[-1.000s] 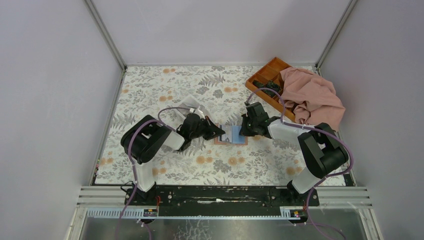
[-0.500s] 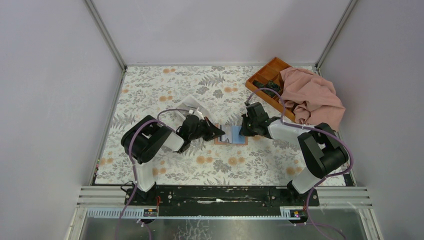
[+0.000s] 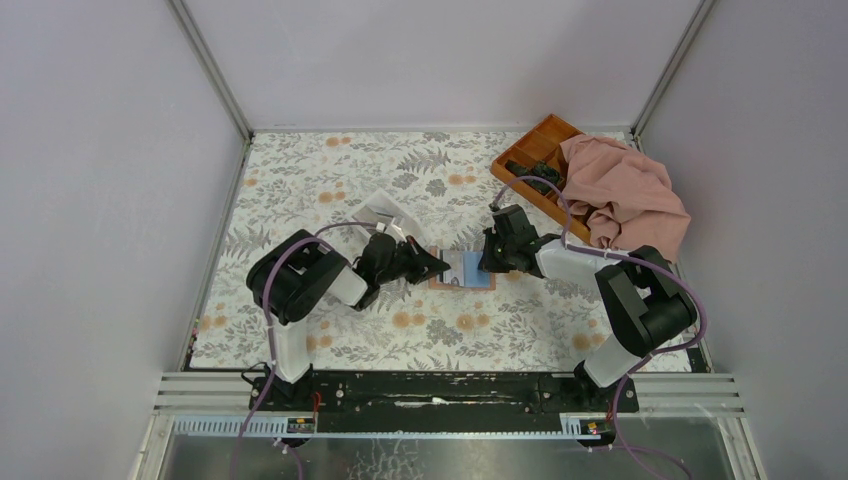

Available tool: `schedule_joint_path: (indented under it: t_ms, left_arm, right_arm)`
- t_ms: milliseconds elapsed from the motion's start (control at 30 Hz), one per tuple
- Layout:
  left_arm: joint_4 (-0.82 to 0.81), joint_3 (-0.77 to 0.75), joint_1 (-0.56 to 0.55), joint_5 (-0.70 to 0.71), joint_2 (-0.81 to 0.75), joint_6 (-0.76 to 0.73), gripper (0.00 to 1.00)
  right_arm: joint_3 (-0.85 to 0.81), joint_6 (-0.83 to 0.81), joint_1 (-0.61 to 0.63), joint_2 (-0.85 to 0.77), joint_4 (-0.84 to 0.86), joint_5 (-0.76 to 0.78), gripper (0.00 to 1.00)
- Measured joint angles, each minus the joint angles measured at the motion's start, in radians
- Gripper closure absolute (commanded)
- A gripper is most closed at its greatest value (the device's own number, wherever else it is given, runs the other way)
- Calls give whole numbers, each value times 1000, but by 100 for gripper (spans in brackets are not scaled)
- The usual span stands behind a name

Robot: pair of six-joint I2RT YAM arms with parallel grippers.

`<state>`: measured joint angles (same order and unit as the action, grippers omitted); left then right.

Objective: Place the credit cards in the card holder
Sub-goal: Insert the credit card into the card holder.

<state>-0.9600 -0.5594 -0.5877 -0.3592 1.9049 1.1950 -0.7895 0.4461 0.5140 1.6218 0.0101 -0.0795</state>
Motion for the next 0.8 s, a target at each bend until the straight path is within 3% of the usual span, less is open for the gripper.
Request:
schedule_joint_path:
  t_ms: [800]
  left_arm:
    - [-12,-9,-32,38,9,-20,100]
  right_arm:
    - [2,3,0,0,4,0,100]
